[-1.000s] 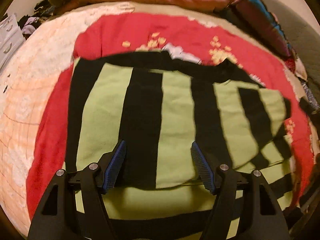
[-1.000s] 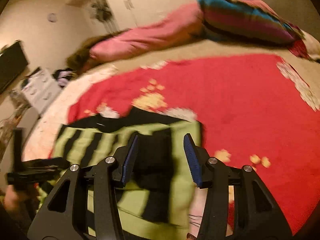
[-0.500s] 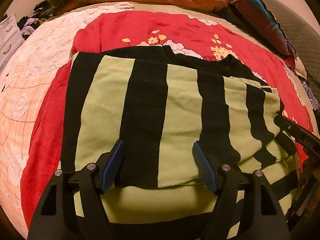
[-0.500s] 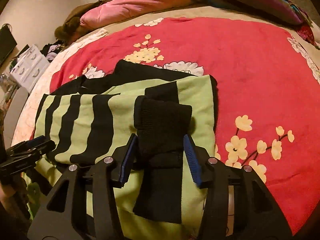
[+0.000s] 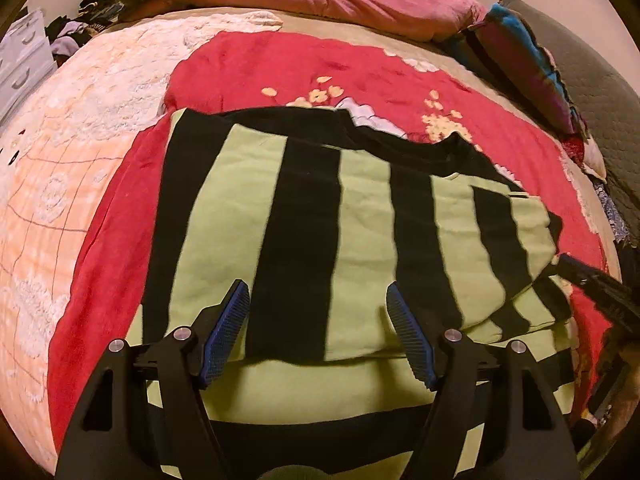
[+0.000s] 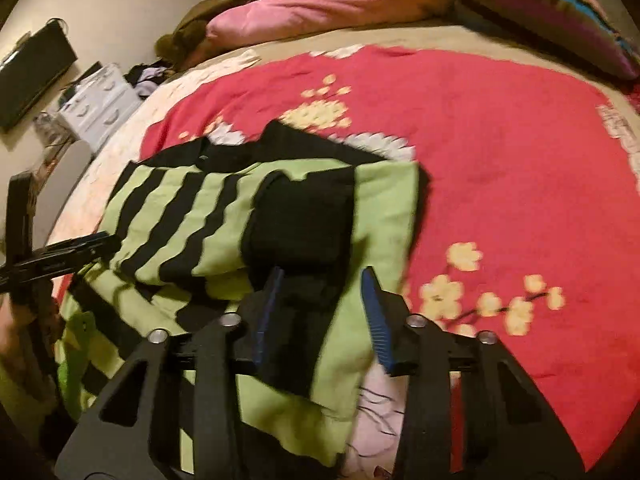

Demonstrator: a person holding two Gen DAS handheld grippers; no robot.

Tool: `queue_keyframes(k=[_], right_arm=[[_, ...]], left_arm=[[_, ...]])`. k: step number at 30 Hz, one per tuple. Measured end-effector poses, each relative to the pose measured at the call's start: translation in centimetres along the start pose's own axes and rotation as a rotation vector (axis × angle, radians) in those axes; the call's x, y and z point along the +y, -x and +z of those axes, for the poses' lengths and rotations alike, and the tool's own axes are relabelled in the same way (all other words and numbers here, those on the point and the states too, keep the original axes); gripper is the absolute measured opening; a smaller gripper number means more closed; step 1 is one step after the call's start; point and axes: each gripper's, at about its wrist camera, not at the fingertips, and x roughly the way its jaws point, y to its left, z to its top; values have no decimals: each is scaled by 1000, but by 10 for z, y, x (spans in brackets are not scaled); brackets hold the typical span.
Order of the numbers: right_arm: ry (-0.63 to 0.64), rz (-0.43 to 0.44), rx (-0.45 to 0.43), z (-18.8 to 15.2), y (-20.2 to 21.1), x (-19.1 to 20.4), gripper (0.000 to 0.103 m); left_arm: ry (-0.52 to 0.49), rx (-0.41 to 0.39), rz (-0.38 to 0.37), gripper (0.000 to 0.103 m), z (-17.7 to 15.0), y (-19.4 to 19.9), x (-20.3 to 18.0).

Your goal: Fold small clothes

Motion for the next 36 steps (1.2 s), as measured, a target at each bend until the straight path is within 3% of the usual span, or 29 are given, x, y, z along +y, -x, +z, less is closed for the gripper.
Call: queue_keyframes(k=[3,7,10,12,15,18,21,23,26,29,31,34,36], right_arm=[[44,-19,-38,1,-8,7,33],[-17,34,-21,-2,-24,0,34],[-68,147,-32,0,-16,-6,13],[-85,220,-34,2,-7,-7,8],[-66,257,1,3,8,-5,5],[-76,235,26,-1,20,-12,3],[-96,38,122,-10,4,-29,0],[-144,34,148,-16,-9,-39,0],[-135,34,69,-9,8,-36,1],[-121,76,-72,1,33,-28,12],[-47,89,-132,8,39,-7,16],[106,81,-112,13,21,37,16],[126,-4,-49,13,-6,49,22]], left_arm=[[-39,-20,-26,70,1,5,-12],[-62,9,-30,70,2,-6,-25],[-52,36,-23,70,3,-19,-27],[-59,42,-15,71,4,-23,-30],[-56,42,-23,73,4,-23,-29],[-53,42,-27,74,2,-23,-28],[-54,42,-21,74,1,-24,-29],[-61,44,-14,76,1,-26,-31],[-66,43,-12,79,1,-27,-33],[-63,36,-17,79,1,-25,-32],[-60,33,-21,79,0,-25,-31],[-60,29,-21,79,-1,-25,-31],[-62,27,-17,79,-1,-25,-32]])
